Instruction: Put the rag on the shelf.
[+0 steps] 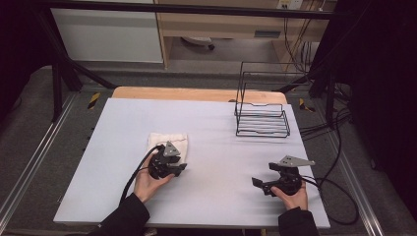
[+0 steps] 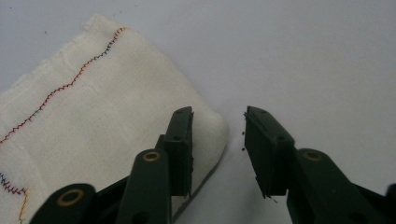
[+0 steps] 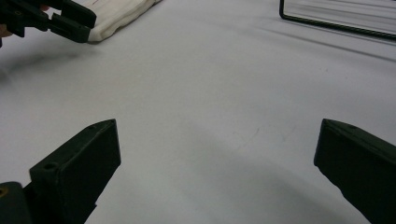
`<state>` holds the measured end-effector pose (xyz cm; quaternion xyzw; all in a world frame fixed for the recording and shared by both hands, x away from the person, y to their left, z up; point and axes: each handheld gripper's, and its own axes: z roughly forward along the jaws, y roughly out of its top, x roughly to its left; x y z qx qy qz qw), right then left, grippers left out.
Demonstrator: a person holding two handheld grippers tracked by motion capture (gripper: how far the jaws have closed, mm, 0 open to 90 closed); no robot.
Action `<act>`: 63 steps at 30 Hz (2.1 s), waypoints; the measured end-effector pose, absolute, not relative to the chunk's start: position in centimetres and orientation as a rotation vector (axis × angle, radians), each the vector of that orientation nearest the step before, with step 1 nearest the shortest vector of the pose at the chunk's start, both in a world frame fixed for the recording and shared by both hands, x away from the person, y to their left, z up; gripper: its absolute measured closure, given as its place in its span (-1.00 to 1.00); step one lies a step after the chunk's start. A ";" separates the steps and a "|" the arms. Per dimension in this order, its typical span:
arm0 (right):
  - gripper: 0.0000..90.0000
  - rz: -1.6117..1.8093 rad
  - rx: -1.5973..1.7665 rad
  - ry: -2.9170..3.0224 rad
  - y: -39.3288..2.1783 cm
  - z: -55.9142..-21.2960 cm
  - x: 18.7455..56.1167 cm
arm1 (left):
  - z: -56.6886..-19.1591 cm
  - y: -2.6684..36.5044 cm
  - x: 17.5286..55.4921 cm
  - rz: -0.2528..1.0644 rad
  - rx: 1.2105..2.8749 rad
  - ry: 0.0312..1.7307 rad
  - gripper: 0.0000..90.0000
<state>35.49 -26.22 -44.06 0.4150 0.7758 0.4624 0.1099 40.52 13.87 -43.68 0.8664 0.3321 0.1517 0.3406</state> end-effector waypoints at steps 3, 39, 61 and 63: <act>-0.98 1.359 1.223 2.283 -26.2 -44.1 35.5 | -43.9 13.9 40.8 0.392 2.252 0.887 0.55; -0.96 1.360 1.211 2.295 -26.1 -44.1 35.6 | -41.9 12.4 38.8 0.247 2.146 0.936 0.88; -0.94 1.342 1.200 2.289 -25.4 -43.9 35.4 | -40.8 15.1 37.3 0.297 2.200 0.863 0.18; -0.93 1.346 1.200 2.288 -25.1 -43.8 35.4 | -40.8 17.0 37.2 0.312 2.190 0.900 0.13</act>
